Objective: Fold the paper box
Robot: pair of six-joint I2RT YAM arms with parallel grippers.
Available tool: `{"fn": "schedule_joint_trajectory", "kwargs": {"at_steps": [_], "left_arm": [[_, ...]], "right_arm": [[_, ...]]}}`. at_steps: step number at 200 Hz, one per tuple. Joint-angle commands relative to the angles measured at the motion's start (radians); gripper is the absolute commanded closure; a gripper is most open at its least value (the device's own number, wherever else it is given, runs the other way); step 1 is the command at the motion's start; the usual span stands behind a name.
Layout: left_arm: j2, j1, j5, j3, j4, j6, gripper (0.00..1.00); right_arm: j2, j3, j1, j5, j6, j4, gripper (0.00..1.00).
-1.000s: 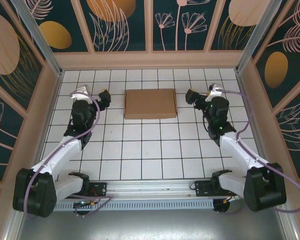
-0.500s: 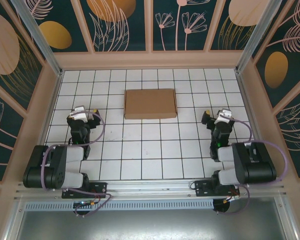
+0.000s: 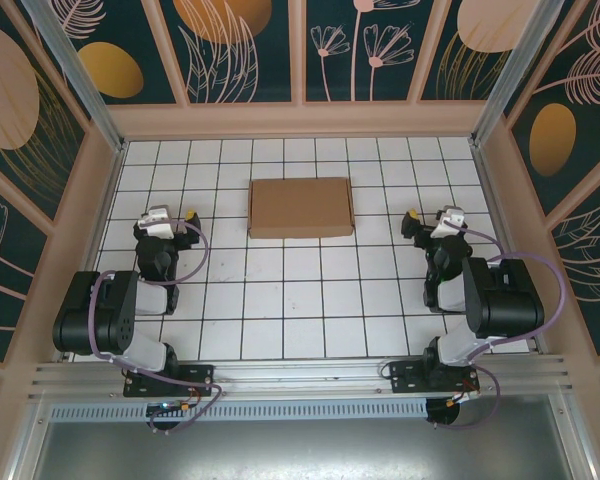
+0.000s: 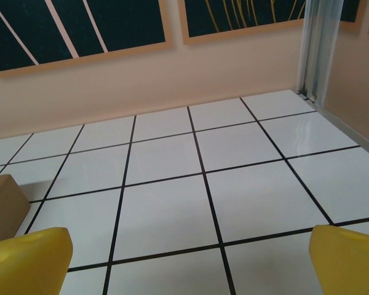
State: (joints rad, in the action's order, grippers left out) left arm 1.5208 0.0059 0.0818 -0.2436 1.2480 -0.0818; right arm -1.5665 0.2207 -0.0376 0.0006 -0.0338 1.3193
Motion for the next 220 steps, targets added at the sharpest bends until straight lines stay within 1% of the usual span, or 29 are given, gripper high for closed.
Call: {"fn": "schedule_joint_trajectory", "kwargs": {"at_steps": [1, 220], "left_arm": [[0.003, 0.005, -0.017, -0.005, 0.003, 0.007, 0.01], [-0.004, 0.005, -0.016, 0.004, 0.015, 0.007, 0.01]], "right_arm": [[0.002, -0.002, 0.008, -0.003, 0.019, 0.004, 0.01], [0.003, -0.006, 0.010, -0.008, 0.026, 0.017, 0.01]]}}
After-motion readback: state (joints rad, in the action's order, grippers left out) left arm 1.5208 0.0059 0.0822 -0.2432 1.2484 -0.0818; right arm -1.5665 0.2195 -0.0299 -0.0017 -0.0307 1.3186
